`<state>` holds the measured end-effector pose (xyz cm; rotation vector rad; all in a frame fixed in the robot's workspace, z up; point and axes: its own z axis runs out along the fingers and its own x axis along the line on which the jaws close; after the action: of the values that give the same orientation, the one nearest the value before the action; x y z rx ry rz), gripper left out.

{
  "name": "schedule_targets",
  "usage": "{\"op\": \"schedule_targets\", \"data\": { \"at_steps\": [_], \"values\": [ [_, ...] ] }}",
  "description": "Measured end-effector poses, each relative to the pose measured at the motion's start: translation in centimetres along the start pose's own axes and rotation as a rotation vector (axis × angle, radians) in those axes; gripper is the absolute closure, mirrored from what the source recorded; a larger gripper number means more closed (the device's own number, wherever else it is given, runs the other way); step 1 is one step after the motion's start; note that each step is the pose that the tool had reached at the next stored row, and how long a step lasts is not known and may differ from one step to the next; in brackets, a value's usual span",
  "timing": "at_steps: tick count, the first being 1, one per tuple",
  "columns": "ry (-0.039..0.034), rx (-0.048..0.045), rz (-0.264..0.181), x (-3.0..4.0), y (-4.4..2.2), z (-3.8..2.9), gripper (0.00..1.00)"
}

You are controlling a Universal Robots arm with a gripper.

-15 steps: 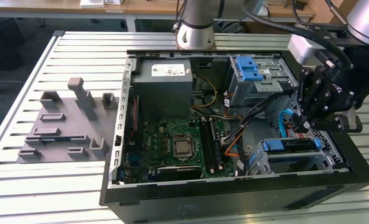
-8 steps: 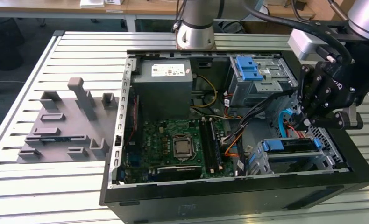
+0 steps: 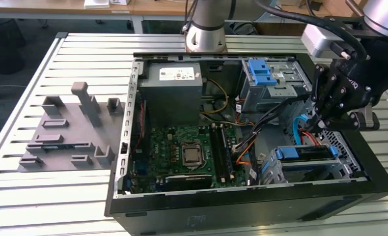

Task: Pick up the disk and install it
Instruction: 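Insert the second disk wire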

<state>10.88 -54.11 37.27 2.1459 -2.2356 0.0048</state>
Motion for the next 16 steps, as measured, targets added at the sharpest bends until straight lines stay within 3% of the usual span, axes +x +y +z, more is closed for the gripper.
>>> {"op": "schedule_targets", "data": {
  "at_steps": [8,16],
  "values": [
    [-0.0001,0.0000,0.000,-0.72,0.05,-0.83,0.89],
    [0.0004,0.0000,0.000,-2.11,0.11,-0.97,0.89]
  ]
}}
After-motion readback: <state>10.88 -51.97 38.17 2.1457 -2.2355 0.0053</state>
